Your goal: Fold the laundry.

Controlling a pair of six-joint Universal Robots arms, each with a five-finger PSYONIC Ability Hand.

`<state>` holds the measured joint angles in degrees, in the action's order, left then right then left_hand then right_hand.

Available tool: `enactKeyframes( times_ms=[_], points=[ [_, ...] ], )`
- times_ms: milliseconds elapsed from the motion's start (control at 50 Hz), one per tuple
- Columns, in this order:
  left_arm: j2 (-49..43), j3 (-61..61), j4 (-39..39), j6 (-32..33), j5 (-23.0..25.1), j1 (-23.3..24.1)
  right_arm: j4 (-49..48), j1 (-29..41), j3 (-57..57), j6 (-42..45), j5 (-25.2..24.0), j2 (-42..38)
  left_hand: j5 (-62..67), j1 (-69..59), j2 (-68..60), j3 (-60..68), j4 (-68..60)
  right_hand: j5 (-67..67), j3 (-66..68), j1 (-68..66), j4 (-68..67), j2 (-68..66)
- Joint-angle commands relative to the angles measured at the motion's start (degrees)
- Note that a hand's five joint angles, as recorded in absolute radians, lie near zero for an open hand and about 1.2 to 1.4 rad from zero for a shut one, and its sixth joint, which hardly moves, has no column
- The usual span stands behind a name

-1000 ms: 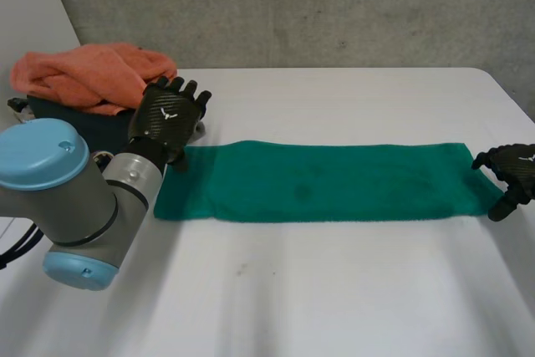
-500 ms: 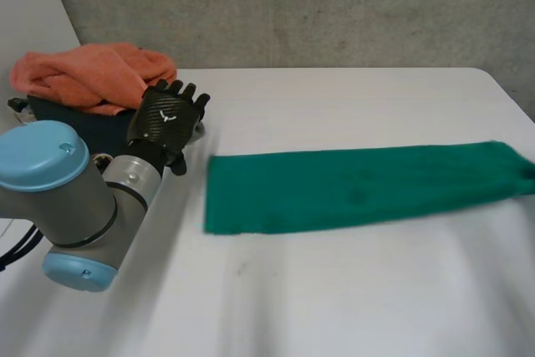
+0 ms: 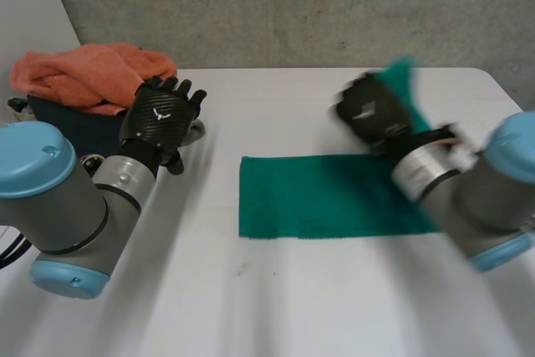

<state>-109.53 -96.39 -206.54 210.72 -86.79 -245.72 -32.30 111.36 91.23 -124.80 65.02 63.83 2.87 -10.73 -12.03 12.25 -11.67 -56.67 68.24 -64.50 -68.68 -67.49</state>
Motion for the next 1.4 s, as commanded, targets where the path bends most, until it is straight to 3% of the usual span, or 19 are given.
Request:
enactKeyframes(
  times_ms=[20,120,180,200,260,320,420,560,660,720,800,940,1040,1140,1160,1240,1300,1400],
  points=[
    [-0.2,-0.3,0.0,-0.8,0.0,0.2,-0.7,15.3,-1.1,1.1,-1.8,-9.6,-2.9,0.7,2.0,-2.3,1.7,-13.3,11.8,-15.5,-11.3,-12.5],
    [-0.3,-0.2,0.0,-0.8,0.0,0.3,0.0,17.4,-1.0,2.6,0.1,-11.4,-2.9,0.7,2.0,-2.3,1.7,-12.1,10.5,-14.2,-10.0,-11.2],
    [-0.3,-0.1,0.0,-0.8,0.1,0.2,0.3,17.2,-0.6,1.5,3.7,-10.6,-2.9,0.7,2.0,-2.3,1.7,41.6,-43.2,39.4,43.6,42.4],
    [-0.3,-0.1,0.0,-0.8,0.1,0.2,0.4,17.4,-0.1,0.4,6.7,-9.7,-2.9,0.7,2.0,-2.3,1.7,51.3,-52.8,49.1,53.3,52.1],
    [-0.3,0.1,-0.1,-0.8,0.2,0.3,0.8,16.8,0.3,-2.9,10.8,-7.5,-2.9,0.7,2.0,-2.3,1.7,56.1,-57.6,53.9,58.1,56.9],
    [-0.3,0.1,-0.1,-0.8,0.2,0.4,3.6,12.5,1.9,-10.6,14.3,-2.8,-2.9,0.7,2.0,-2.3,1.7,56.7,-58.2,54.5,58.7,57.5],
    [-0.3,0.1,-0.2,-0.8,0.2,0.5,13.5,4.1,3.9,-23.9,13.9,0.0,-2.9,0.7,2.0,-2.3,1.7,56.7,-58.2,54.5,58.7,57.5],
    [-0.8,0.1,-0.3,-0.8,0.2,1.6,17.4,-4.5,7.5,-22.2,13.6,-1.8,-2.9,0.7,2.0,-2.3,1.7,56.7,-58.2,54.5,58.7,57.5],
    [-0.9,-0.1,-0.3,-0.8,0.2,1.6,16.5,-9.1,8.1,-12.2,14.9,-3.0,-2.9,0.7,2.0,-2.3,1.7,-13.2,11.6,-15.3,-11.2,-12.4],
    [-0.9,-0.1,-0.2,-0.8,0.2,1.7,15.2,-9.2,7.2,-10.6,15.5,-3.0,-2.9,0.7,2.0,-2.3,1.7,-13.3,11.8,-15.5,-11.3,-12.5],
    [-0.5,-0.1,-0.2,-0.8,0.1,1.9,11.0,-7.8,4.8,-10.3,18.0,-2.3,-2.9,0.7,2.0,-2.3,1.7,-13.3,11.8,-15.5,-11.3,-12.5],
    [0.7,0.0,0.0,-0.8,-0.1,1.8,6.3,6.2,-0.1,-9.7,16.6,0.4,-2.9,0.7,2.0,-2.3,1.7,-13.3,11.8,-15.5,-11.3,-12.5],
    [1.2,0.3,-0.1,-0.9,-0.2,1.9,5.5,15.4,-1.1,-7.0,9.4,-4.3,-2.9,0.7,2.0,-2.3,1.7,-13.3,11.8,-15.5,-11.3,-12.5],
    [1.2,1.5,-0.3,-3.6,-0.3,2.3,6.0,19.5,-1.2,-1.9,4.1,-8.5,-2.9,0.7,2.0,-2.3,1.7,-13.3,11.8,-15.5,-11.3,-12.5],
    [1.2,1.9,-0.3,-4.3,-0.4,2.4,6.1,19.5,-1.3,-1.9,4.2,-8.8,-2.9,0.7,2.0,-2.3,1.7,-7.9,6.3,-10.1,-5.9,-7.1],
    [0.8,5.0,0.1,-8.8,-0.6,4.1,6.1,19.6,-1.5,-7.6,9.0,-7.7,-2.9,0.7,2.0,-2.3,1.7,56.7,-58.2,54.5,58.7,57.5],
    [0.2,7.5,0.6,-12.3,-0.8,5.5,6.3,18.5,-1.5,-15.2,12.4,-6.3,-2.8,0.7,2.0,-2.2,1.6,56.7,-58.2,54.5,58.7,57.5],
    [-2.4,12.2,3.2,-17.8,-2.1,9.3,8.9,10.2,-0.4,-39.8,14.5,1.8,-2.7,0.5,1.8,-2.0,1.5,56.7,-58.2,54.5,58.7,57.5]
  ],
)
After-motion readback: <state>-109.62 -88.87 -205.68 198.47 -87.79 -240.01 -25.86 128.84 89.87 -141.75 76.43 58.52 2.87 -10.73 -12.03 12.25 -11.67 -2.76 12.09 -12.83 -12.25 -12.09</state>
